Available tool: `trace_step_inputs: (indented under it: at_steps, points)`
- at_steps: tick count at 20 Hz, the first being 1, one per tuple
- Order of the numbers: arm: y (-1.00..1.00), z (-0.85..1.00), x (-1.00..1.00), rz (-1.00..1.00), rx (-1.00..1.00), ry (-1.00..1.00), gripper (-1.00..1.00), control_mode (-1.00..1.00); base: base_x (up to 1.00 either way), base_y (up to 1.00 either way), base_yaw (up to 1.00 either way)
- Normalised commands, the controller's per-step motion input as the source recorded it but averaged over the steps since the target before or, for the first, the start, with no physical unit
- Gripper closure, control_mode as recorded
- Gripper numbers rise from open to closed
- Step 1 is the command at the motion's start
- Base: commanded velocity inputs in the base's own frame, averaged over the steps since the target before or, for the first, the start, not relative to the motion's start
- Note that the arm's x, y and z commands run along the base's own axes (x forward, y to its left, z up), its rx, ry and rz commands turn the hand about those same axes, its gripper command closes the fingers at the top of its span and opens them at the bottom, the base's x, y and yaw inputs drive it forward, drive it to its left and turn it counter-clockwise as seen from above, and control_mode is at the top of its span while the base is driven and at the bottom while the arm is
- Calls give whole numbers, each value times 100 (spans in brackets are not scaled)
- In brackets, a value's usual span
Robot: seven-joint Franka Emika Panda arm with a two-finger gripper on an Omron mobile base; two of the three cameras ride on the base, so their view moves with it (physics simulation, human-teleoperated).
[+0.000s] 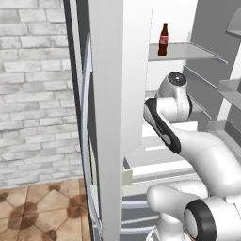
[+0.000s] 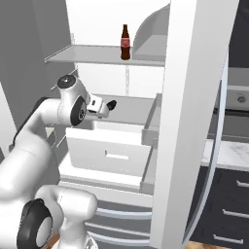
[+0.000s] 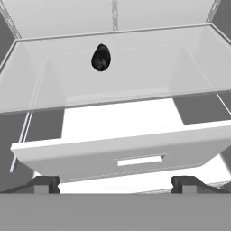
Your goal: Pick eggplant from the fridge and place it on the plate on the counter.
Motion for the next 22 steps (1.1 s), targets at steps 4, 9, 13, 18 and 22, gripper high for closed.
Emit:
trace_step_inputs:
  at_steps: [4,9,13,18,22]
  points:
    - [0,2,38,0,0,0,-100,-100,0,0,0]
    - [0,0,48,0,0,-2,-100,-100,0,0,0]
    - [0,0,54,0,0,0,-100,-100,0,0,0]
    - [0,-3,30,0,0,-6,-100,-100,0,0,0]
    - [0,-6,28,0,0,-5,-100,-100,0,0,0]
